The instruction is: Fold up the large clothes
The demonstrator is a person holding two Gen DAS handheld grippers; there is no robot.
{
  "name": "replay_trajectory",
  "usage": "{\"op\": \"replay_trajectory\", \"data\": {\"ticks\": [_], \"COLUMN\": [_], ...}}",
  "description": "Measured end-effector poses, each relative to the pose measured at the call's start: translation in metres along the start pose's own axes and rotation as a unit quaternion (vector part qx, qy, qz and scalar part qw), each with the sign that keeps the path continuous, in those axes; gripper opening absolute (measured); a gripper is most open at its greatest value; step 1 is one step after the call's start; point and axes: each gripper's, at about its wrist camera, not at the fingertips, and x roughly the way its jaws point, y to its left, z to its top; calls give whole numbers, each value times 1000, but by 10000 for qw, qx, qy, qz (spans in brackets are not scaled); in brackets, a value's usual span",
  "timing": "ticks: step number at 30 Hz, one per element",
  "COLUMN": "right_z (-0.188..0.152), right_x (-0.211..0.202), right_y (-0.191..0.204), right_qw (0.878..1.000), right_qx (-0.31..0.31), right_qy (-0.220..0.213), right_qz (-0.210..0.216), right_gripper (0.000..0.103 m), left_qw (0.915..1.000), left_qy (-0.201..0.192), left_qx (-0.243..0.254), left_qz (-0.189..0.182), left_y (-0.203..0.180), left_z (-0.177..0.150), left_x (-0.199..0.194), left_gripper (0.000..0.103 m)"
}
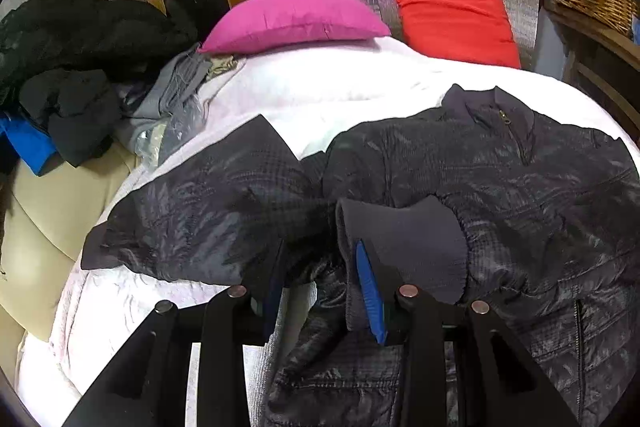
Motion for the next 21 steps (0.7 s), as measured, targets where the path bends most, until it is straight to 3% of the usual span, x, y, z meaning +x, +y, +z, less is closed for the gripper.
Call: {"op": "replay_trajectory", "data": {"ticks": [5,9,11,14,16,17,18,19,21], "right_z": [-26,-40,-53,-69,-78,-76,-75,-70,-63], "right_x": [12,23,33,61,73,72,68,61,50], "right_y": [47,67,75,76,72,69,68,66,64], "right_qw": [9946,9888,9856,9766,9728,9745,9759,9782,9811], "right_qx": [-890,-1190,-1247,-1158,-970,-853,-793,-674,-561], "right_qy": [379,678,964,1728,2043,2003,1950,1837,1650], "right_qz": [387,589,618,539,507,546,581,697,844], "right_gripper": [87,87,87,86,85,83,82,80,62], "left_qw": [10000,9999,9999,10000,9995,9989,9974,9951,9906], "left_qy": [-81,-94,-98,-68,83,181,306,388,562], "left_qx": [7,10,13,50,72,28,-72,-158,-277], "left_qz": [36,46,42,-33,-300,-420,-655,-897,-1218], "left_y": [1,1,2,0,-3,-3,-1,0,0], "left_z": [0,1,1,0,0,0,0,0,1], "left_x": [-3,-4,-4,-3,1,4,7,9,15], "left_gripper": [37,37,37,38,53,71,80,80,80]}}
